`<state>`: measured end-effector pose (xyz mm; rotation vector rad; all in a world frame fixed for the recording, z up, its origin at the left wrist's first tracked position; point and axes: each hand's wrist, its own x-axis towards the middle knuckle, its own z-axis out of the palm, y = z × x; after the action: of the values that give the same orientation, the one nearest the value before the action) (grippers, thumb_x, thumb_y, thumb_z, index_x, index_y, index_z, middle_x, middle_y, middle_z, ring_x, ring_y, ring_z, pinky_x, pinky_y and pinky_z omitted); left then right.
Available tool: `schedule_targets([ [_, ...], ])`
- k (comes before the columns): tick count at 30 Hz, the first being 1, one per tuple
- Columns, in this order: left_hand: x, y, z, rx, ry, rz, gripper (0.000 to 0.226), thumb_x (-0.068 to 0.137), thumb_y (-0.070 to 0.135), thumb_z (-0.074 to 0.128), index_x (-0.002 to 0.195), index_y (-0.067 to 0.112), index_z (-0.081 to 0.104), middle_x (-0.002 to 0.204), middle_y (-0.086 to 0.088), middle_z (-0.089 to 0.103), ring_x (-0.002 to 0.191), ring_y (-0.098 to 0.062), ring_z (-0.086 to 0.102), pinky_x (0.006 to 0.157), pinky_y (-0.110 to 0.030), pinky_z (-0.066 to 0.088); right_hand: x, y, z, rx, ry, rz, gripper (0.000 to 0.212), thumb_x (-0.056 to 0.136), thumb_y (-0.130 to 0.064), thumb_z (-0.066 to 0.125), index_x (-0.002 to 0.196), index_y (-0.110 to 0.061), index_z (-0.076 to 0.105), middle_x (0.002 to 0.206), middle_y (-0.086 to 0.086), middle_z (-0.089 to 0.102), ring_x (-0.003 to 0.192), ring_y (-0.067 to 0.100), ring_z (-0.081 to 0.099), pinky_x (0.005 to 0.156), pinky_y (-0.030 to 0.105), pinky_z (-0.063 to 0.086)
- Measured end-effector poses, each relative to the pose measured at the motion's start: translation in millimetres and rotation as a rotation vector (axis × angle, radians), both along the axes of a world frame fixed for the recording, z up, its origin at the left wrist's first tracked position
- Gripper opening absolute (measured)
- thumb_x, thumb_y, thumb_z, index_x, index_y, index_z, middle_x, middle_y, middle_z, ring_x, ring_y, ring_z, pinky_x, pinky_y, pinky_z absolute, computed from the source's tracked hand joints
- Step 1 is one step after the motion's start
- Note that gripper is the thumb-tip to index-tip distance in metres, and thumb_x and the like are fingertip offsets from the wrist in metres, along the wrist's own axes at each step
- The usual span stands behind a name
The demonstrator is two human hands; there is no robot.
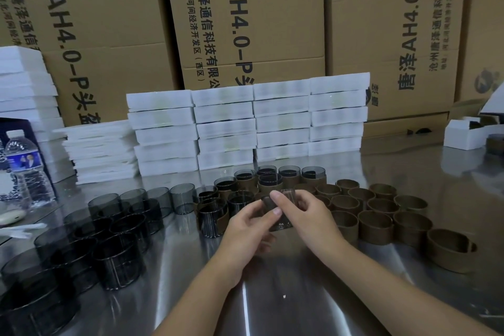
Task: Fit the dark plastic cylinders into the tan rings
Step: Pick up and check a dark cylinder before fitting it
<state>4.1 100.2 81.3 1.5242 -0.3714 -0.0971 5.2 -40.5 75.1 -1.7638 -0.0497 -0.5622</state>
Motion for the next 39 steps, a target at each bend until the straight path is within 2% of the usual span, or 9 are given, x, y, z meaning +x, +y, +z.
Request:
schedule_targets([
  [5, 1.0, 2.3, -0.5, -0.022, 0.021, -0.014, 0.023, 0.087, 0.029, 0.069, 0.11, 0.027, 0.068, 0.063, 0.01, 0.064, 0.055, -0.008, 0.056, 0.058, -0.024, 0.048, -0.6, 1.3, 1.6, 0.003, 0.051, 0.057, 0.065, 0.054, -0.082, 0.059, 0.086, -0.027, 0.071, 0.082, -0.016, 0.073, 0.08, -0.001, 0.067, 0.079, 0.025, 0.05],
  [9, 1.7, 1.6, -0.1, -0.036, 0.044, -0.049, 0.015, 0.09, 0.026, 0.066, 0.103, 0.021, 0.069, 0.062, 0.009, 0.057, 0.052, -0.01, 0.052, 0.053, -0.024, 0.046, -1.8, 2.1, 4.0, 0.033, 0.118, 0.086, 0.058, 0.066, -0.076, 0.057, 0.09, -0.025, 0.071, 0.087, -0.013, 0.073, 0.087, 0.0, 0.066, 0.08, 0.023, 0.047],
  [12, 2.2, 1.7, 0.6, -0.041, 0.069, -0.072, 0.013, 0.089, 0.027, 0.065, 0.098, 0.019, 0.067, 0.069, 0.002, 0.055, 0.052, -0.012, 0.051, 0.052, -0.023, 0.045, -2.9, 0.9, 6.3, 0.055, 0.157, 0.104, 0.053, 0.073, -0.072, 0.057, 0.087, -0.023, 0.071, 0.08, -0.013, 0.071, 0.083, 0.003, 0.065, 0.076, 0.023, 0.045],
  [14, 2.2, 2.2, 0.8, -0.039, 0.078, -0.097, 0.019, 0.082, 0.033, 0.068, 0.093, 0.018, 0.065, 0.071, -0.002, 0.053, 0.051, -0.012, 0.052, 0.052, -0.023, 0.045, -5.1, 0.9, 7.8, 0.076, 0.173, 0.125, 0.06, 0.068, -0.075, 0.055, 0.087, -0.021, 0.071, 0.077, -0.012, 0.071, 0.078, 0.002, 0.063, 0.072, 0.023, 0.044],
  [18, 1.0, 3.3, 1.9, -0.054, 0.1, -0.156, 0.039, 0.07, 0.044, 0.064, 0.096, 0.016, 0.066, 0.074, -0.005, 0.06, 0.051, -0.011, 0.052, 0.052, -0.023, 0.044, -7.3, 1.6, 9.7, 0.141, 0.206, 0.167, 0.081, 0.053, -0.083, 0.053, 0.096, -0.017, 0.072, 0.094, -0.003, 0.075, 0.087, 0.005, 0.069, 0.079, 0.022, 0.047],
  [23, 2.1, 5.1, 2.2, -0.064, 0.17, -0.22, 0.046, 0.072, 0.046, 0.057, 0.102, 0.011, 0.063, 0.067, -0.002, 0.063, 0.05, -0.011, 0.053, 0.052, -0.021, 0.046, -7.2, 2.1, 11.0, 0.173, 0.242, 0.179, 0.077, 0.046, -0.084, 0.052, 0.088, -0.023, 0.072, 0.08, -0.015, 0.075, 0.075, -0.002, 0.069, 0.075, 0.025, 0.047],
  [26, 1.6, 5.2, 2.8, -0.081, 0.194, -0.25, 0.045, 0.075, 0.045, 0.054, 0.103, 0.01, 0.063, 0.067, -0.001, 0.062, 0.051, -0.011, 0.054, 0.052, -0.021, 0.047, -7.8, 1.6, 11.2, 0.186, 0.254, 0.184, 0.077, 0.047, -0.084, 0.052, 0.093, -0.026, 0.072, 0.083, -0.013, 0.075, 0.08, 0.002, 0.071, 0.08, 0.026, 0.05],
  [32, 1.1, 6.2, 4.4, -0.17, 0.285, -0.323, 0.044, 0.079, 0.041, 0.051, 0.108, 0.008, 0.061, 0.086, -0.011, 0.056, 0.054, -0.014, 0.054, 0.052, -0.025, 0.048, -10.1, 2.3, 13.3, 0.191, 0.251, 0.205, 0.075, 0.052, -0.081, 0.052, 0.098, -0.026, 0.072, 0.096, -0.002, 0.076, 0.092, 0.014, 0.071, 0.093, 0.035, 0.053],
  [39, 1.0, 6.6, 4.7, -0.22, 0.318, -0.369, 0.043, 0.08, 0.042, 0.05, 0.106, 0.01, 0.063, 0.083, -0.01, 0.062, 0.054, -0.016, 0.056, 0.054, -0.028, 0.051, -7.9, 3.0, 12.4, 0.204, 0.25, 0.22, 0.081, 0.049, -0.084, 0.054, 0.101, -0.024, 0.072, 0.099, -0.002, 0.075, 0.096, 0.016, 0.07, 0.096, 0.042, 0.052],
])
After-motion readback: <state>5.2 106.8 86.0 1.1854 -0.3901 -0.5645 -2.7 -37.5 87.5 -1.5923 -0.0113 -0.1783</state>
